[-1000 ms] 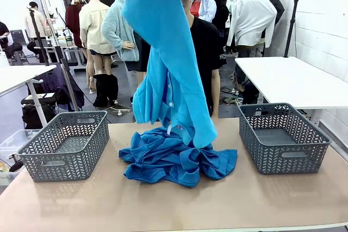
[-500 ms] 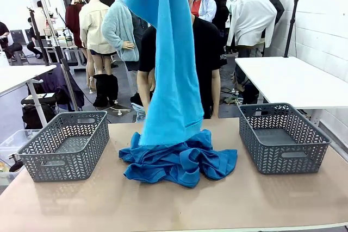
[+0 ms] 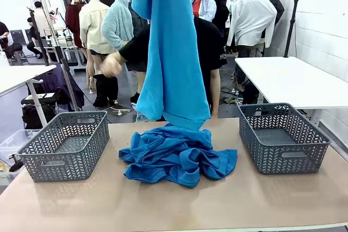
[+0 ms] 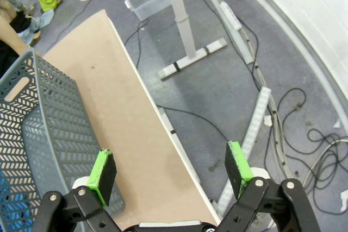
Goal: Sort the tops and bottoms.
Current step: Sort the clothes according to human instructions.
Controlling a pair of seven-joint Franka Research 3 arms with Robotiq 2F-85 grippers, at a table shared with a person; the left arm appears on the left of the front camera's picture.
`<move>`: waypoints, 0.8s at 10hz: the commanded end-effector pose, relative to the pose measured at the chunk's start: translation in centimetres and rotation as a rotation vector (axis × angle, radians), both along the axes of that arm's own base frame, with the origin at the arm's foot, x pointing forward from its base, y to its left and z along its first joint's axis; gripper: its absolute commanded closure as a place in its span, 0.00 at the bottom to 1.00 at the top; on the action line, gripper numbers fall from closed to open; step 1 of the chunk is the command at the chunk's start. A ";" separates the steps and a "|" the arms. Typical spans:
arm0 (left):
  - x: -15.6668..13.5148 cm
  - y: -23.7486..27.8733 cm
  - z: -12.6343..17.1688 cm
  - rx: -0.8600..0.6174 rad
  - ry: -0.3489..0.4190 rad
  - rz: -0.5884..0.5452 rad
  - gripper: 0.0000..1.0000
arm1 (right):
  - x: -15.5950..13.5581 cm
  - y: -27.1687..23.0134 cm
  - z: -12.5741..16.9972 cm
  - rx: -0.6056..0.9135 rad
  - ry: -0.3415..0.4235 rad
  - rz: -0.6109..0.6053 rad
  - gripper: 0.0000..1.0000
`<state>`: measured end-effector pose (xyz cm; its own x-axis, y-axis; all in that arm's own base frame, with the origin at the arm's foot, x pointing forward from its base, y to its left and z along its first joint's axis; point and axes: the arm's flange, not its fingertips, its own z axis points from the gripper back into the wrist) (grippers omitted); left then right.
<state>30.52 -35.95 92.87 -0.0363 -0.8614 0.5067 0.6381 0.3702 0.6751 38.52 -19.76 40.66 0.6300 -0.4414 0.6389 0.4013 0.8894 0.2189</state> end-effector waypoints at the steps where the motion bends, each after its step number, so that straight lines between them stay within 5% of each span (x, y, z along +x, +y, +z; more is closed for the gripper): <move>1: -0.2 0.3 0.4 -0.006 -0.006 -0.005 1.00 | 0.0 0.2 0.2 0.001 0.006 -0.002 0.00; 8: -0.2 0.3 0.4 -0.006 -0.006 -0.005 1.00 | 0.0 0.2 0.2 0.001 0.006 -0.002 0.00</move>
<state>30.52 -35.95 92.87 -0.0364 -0.8613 0.5067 0.6380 0.3702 0.6751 38.52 -19.76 40.66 0.6300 -0.4414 0.6389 0.4013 0.8894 0.2189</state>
